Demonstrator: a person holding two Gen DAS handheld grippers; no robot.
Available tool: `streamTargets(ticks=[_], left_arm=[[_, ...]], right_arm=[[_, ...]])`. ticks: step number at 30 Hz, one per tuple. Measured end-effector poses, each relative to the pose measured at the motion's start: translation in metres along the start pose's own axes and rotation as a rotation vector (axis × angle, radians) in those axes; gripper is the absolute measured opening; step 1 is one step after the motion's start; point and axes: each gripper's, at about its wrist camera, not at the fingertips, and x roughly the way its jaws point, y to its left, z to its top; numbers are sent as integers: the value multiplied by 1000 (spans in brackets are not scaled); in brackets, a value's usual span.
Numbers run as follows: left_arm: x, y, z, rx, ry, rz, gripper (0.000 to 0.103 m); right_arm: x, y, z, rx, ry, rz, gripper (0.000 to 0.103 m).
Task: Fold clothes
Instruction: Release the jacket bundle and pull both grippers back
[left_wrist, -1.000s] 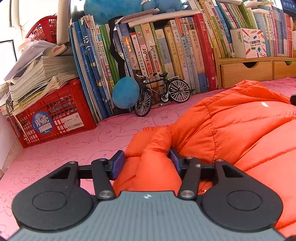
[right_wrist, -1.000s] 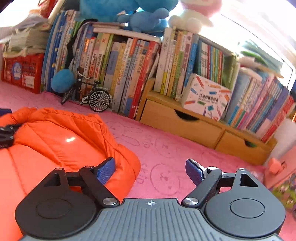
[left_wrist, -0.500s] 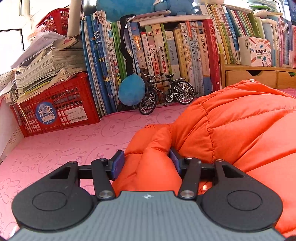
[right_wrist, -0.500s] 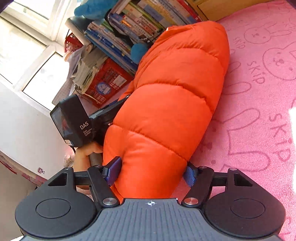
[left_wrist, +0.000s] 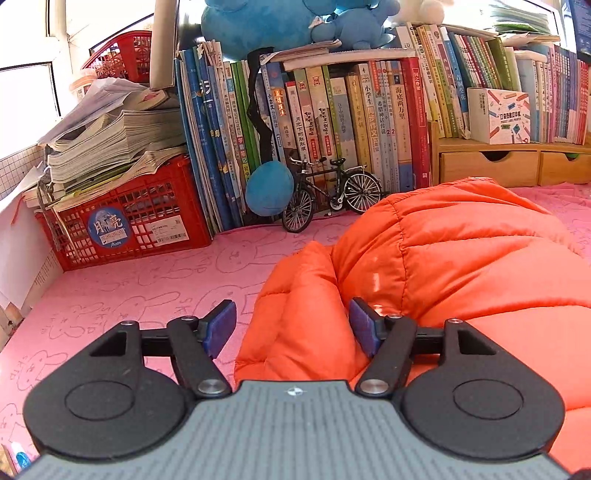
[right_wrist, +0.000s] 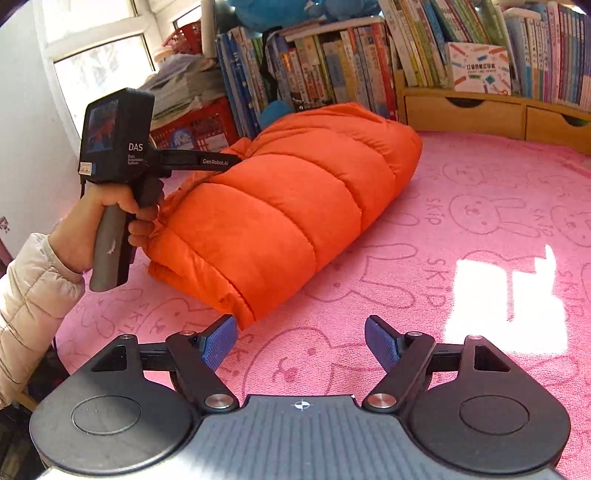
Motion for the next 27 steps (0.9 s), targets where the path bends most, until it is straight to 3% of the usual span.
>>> streamTargets(ticks=[7, 13, 16, 22, 27], left_arm=[[-47, 7, -2, 2, -34, -91, 73], [-85, 26, -17, -98, -2, -206, 74], [-102, 24, -28, -82, 19, -266, 80], [-112, 0, -40, 9, 112, -203, 88], [-117, -10, -47, 23, 154, -226, 94]], right_arm=[[-6, 24, -1, -121, -86, -66, 87], [9, 50, -11, -263, -120, -103, 90], [9, 56, -14, -290, -118, -114, 90], [8, 61, -9, -313, -97, -157, 96], [5, 61, -4, -318, -74, -173, 98]])
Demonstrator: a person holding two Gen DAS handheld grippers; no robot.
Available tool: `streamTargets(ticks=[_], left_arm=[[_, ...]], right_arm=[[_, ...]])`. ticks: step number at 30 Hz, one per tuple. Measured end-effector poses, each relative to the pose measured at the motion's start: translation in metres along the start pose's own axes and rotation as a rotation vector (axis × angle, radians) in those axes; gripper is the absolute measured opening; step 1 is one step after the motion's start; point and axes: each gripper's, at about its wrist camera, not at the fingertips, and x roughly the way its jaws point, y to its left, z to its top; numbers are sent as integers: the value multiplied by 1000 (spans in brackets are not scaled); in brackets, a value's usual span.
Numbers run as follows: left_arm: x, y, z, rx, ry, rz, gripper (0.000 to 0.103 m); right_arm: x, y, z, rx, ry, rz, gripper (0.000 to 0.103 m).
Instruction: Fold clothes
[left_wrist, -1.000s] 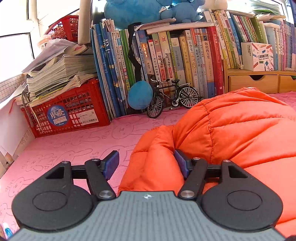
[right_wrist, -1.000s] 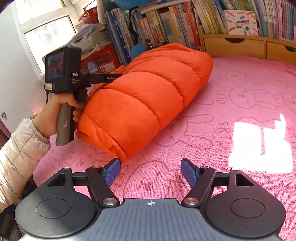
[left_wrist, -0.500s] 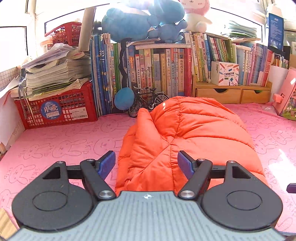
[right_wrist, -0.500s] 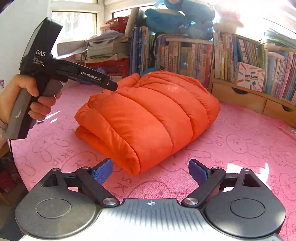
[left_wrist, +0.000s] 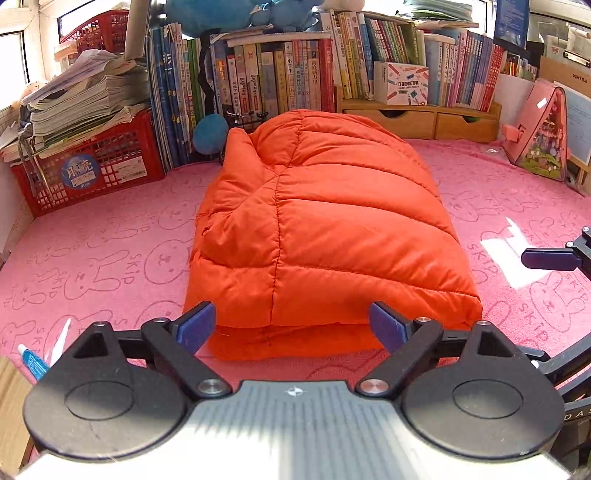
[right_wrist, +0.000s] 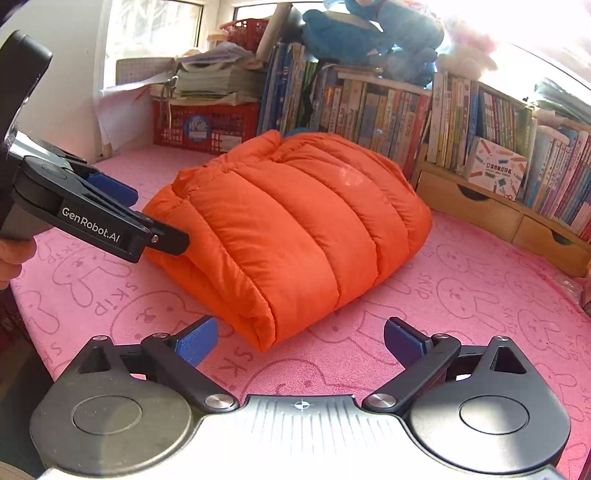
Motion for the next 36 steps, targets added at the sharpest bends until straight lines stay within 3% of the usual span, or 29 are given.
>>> streamTargets(ticks=[5, 9, 16, 36], left_arm=[[-2, -11, -4, 49, -2, 43, 99], [-2, -12, -5, 38, 19, 36, 103], [-1, -15, -6, 43, 52, 81, 103], [-5, -11, -10, 22, 106, 69, 103]], right_arm=[[-8, 1, 4, -30, 0, -21, 101], [-10, -1, 7, -22, 11, -12, 102], [-11, -5, 11, 18, 33, 4, 102], [-11, -6, 17, 38, 59, 27, 102]])
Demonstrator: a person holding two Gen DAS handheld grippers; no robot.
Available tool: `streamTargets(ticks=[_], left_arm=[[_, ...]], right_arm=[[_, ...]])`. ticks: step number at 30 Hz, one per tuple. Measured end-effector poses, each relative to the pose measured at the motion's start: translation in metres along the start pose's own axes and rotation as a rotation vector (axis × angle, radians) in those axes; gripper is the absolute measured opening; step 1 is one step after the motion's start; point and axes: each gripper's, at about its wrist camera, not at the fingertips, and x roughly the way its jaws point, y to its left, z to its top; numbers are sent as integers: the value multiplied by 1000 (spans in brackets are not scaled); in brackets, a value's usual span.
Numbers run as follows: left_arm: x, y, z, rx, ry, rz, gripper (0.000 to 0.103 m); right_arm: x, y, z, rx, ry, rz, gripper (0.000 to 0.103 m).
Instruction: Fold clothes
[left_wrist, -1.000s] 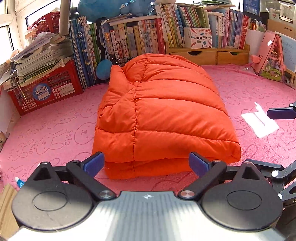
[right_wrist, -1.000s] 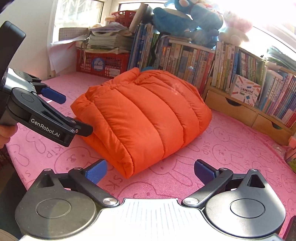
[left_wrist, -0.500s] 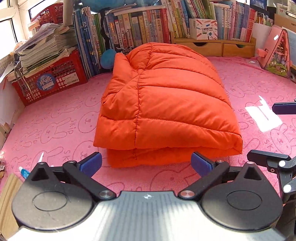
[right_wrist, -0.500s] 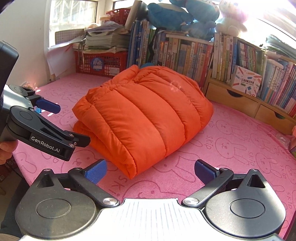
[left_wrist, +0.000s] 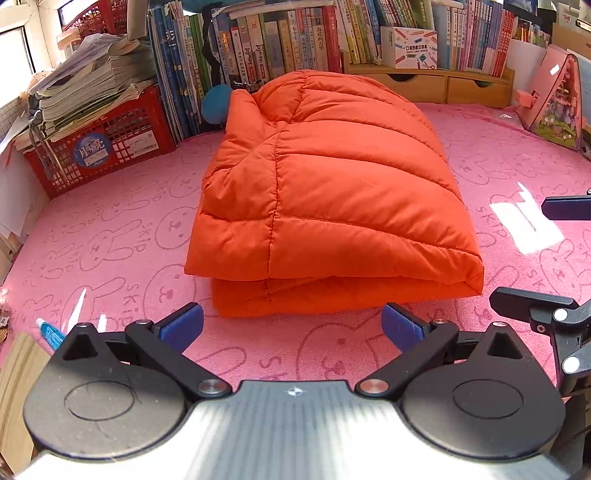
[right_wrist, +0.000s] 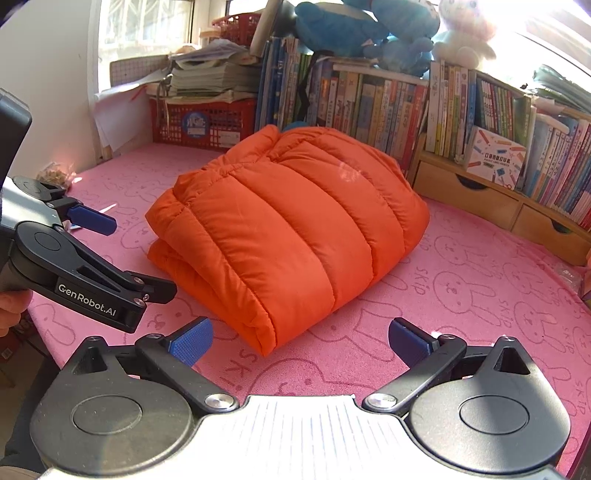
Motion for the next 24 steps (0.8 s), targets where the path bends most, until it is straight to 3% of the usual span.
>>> streamTargets(ticks=[24], left_arm=[[2, 8, 6, -29, 19, -21, 103]], right_arm=[[7, 1, 2, 1, 10, -13, 103]])
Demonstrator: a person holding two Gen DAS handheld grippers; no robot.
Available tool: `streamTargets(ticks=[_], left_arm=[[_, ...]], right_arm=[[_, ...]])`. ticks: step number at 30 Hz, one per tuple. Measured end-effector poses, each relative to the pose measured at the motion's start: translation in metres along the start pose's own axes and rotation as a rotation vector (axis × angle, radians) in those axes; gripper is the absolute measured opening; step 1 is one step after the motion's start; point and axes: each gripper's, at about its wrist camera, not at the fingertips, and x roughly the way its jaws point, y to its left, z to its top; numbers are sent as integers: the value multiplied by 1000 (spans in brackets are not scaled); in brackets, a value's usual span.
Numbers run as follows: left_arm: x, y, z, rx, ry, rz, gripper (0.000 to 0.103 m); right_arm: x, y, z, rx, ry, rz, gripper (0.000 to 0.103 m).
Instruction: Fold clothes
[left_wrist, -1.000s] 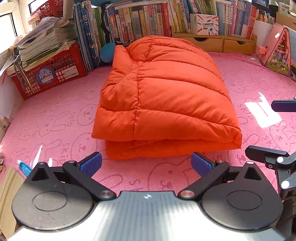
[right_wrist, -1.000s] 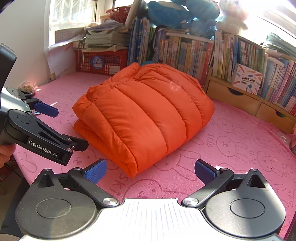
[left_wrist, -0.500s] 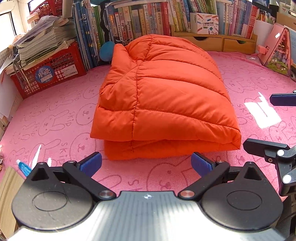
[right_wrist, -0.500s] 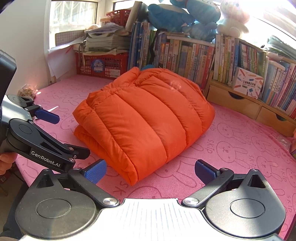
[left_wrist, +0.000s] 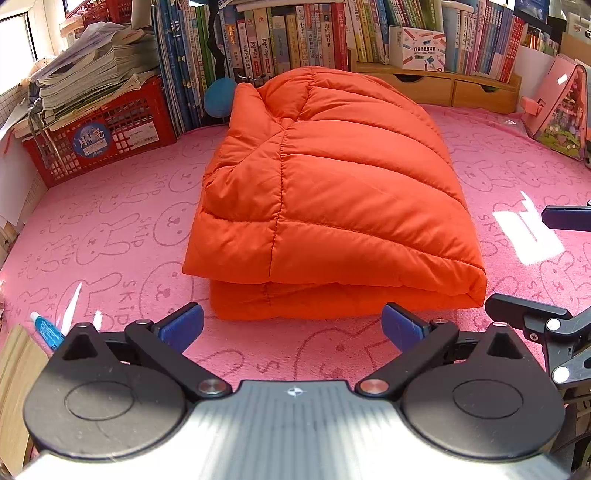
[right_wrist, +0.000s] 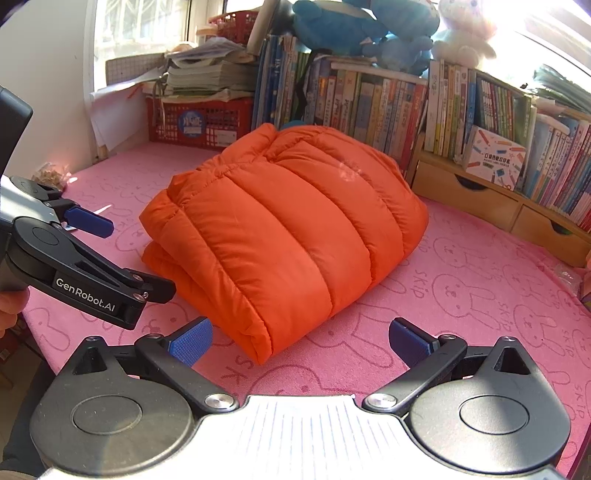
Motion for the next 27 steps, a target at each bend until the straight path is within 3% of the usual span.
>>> streamTargets(ticks=[27], left_arm=[[-2, 0, 1, 1, -17, -28, 103]], right_arm=[[5, 0, -6, 5, 21, -10, 103]])
